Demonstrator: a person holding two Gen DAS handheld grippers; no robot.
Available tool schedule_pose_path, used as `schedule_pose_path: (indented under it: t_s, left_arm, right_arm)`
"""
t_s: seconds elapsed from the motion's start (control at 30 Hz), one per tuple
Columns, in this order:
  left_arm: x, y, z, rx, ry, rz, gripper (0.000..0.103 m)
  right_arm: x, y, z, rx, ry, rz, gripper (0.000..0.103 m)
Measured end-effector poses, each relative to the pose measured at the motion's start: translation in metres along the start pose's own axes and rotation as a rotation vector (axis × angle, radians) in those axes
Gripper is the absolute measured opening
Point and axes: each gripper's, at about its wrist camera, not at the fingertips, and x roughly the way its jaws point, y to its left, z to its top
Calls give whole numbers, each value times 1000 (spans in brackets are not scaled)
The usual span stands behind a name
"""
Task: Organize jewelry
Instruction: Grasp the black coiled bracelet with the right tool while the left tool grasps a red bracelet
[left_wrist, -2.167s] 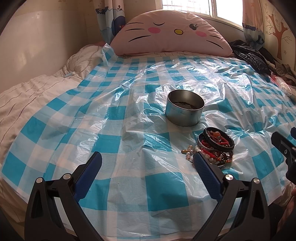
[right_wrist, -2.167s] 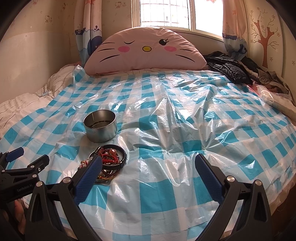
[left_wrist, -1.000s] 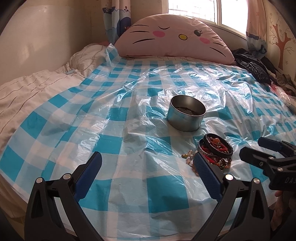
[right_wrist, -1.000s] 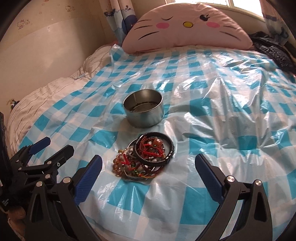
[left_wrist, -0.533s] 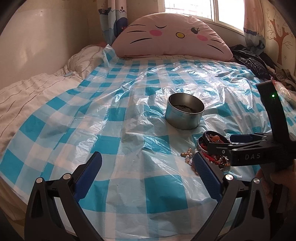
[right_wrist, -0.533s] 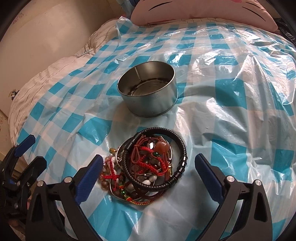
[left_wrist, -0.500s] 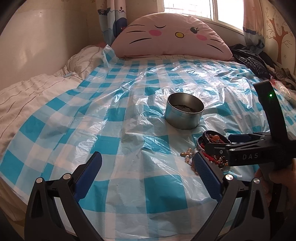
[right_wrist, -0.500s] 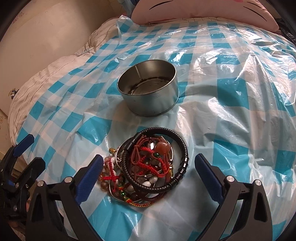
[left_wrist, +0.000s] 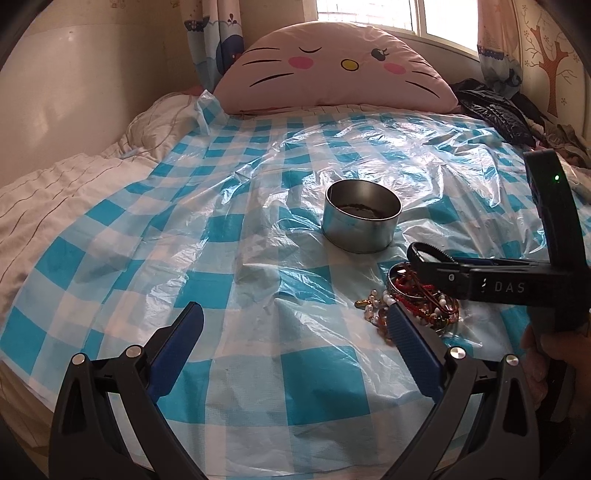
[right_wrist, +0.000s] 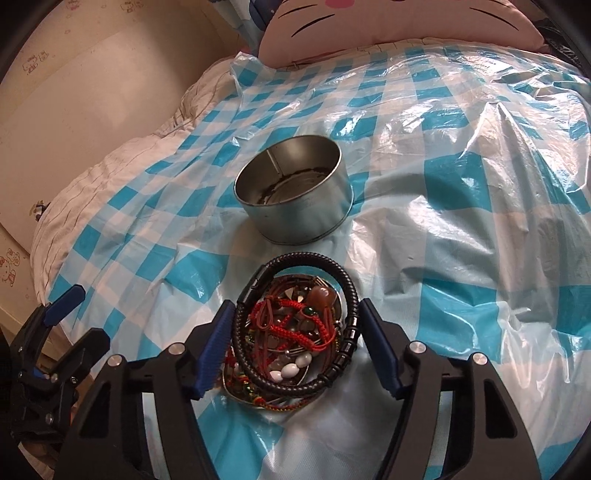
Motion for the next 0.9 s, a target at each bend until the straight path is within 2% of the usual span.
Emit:
schedule_pose_path:
  t_s: [0.2,0.33,0.4,0.5,0.57,0.63,0.7,0.77,0.83,0.9]
  left_arm:
    - [24,-25,16,67,35,-196,96]
    - [42,-44,26,74,31,-322,96]
    - [50,-53,32,74,30,-365,92]
    - [66,-63,40,87,63,-402,77]
    - [76,-69,41,95,89,-418,63]
    - [85,-74,39,106,112,-415,55]
    - [90,-79,35,126,134,-417,40]
    - [95,-82,31,147,159,-411,20]
    - [97,-85,29,165,166,-392,7]
    - [94,-85,29,173,149,-379,1]
  right_arm:
    - [-44,-24,-4,121,-153,-60,67]
    - [-48,-38,-9,188,-176,-58,67]
    - [-49,-40,-9,194,-187,-58,67]
    - [-48,-39,-7,188,-183,-50,67]
    - [-49,-40,-8,188,-188,-46,68]
    - [-49,-42,-8,198,-187,-38,68]
    - [-49,-45,-9,210,-188,-31,68]
    - [-49,-48,-10,222,-189,-23,68]
    - [-49,-50,-10,232,-190,-18,68]
    - [-50,-51,-11,239,-194,-15,68]
